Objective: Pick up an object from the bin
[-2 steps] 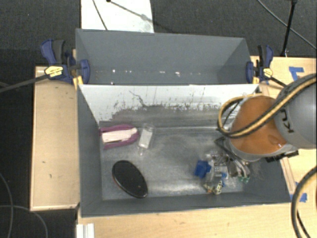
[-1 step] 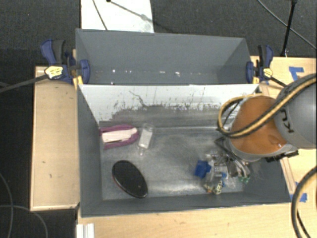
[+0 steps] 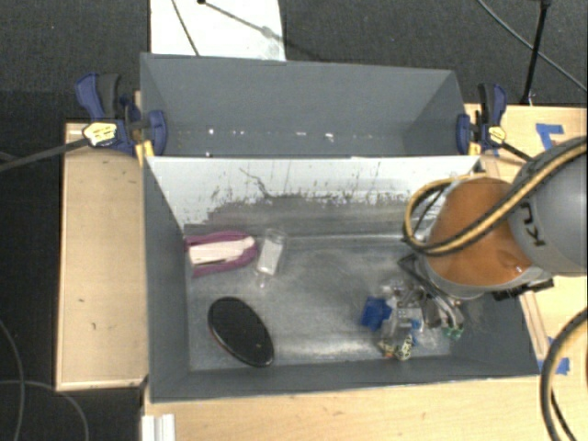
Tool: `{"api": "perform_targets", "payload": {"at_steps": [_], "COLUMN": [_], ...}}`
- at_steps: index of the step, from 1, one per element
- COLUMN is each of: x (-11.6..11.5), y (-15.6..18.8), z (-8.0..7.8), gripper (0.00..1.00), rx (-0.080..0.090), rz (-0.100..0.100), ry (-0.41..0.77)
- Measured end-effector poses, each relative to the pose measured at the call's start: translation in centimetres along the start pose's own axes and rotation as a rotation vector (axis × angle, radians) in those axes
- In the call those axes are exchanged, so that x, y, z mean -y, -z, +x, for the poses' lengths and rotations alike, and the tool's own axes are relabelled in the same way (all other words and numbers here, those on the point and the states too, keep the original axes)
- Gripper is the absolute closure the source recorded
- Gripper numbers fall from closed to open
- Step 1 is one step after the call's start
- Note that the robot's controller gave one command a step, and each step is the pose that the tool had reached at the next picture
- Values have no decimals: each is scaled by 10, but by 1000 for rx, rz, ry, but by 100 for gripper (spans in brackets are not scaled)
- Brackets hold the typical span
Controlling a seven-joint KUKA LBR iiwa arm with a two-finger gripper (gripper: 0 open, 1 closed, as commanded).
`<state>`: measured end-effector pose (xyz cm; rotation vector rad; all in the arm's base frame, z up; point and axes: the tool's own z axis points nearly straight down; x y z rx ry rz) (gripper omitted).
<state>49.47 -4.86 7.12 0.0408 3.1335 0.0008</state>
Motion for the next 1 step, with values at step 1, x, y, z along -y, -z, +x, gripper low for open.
{"api": "perform_targets", "payload": {"at_steps": [1], "x": [-17], "y": [133], "z": [-26], "gripper": [100], "rx": [4], "rz": [0], "ry": [-4]}}
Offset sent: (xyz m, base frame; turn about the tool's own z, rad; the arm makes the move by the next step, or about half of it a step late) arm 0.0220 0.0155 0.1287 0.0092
